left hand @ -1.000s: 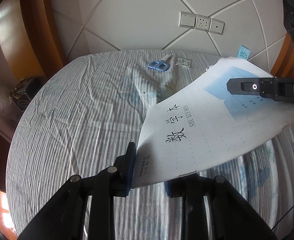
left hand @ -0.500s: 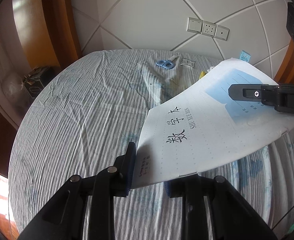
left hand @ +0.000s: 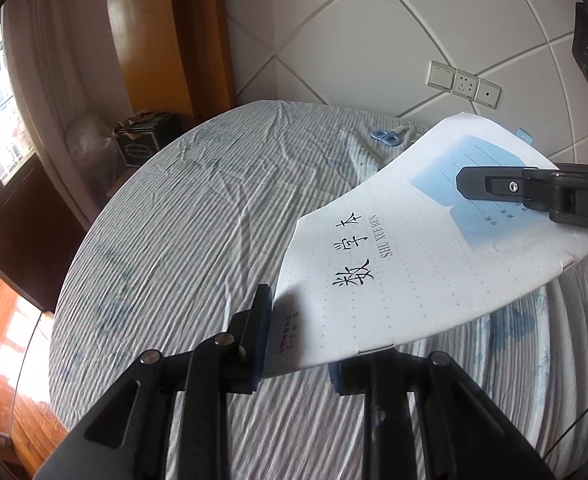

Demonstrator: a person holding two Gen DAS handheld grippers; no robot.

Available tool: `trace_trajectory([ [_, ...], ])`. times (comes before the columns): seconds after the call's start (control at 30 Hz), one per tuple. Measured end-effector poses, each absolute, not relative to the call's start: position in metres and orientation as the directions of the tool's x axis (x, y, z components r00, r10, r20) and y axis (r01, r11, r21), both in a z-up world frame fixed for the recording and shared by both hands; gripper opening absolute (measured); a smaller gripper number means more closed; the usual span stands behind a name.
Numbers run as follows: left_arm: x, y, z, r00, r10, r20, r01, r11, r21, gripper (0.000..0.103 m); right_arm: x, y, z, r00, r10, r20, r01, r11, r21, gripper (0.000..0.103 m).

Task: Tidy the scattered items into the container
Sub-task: 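Lift the exercise book with both grippers and carry it to the blue bin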

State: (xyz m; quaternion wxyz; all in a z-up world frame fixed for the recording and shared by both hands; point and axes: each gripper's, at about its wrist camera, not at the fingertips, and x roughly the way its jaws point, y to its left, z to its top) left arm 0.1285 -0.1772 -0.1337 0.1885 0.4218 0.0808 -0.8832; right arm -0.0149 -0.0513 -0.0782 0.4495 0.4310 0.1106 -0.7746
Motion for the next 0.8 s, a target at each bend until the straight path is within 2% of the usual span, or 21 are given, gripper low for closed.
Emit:
trace_trajectory([
  [0.43,0.271,-0.221,-0.136,-0.457,-0.426,-0.781,0.655,-0.755,0.028,0.024,0.098,-0.153,-0.086,-0.005,-0.634,-0.773,0.930,-0.288,0.231,0.022],
  [0.8,0.448,-0.268,-0.140,-0.289,-0.539,-0.791,0.831,-0.552,0.072,0.024,0.269,-0.250,-0.103,0.217,-0.607,-0.765,0.963,0.003,0.270,0.022],
])
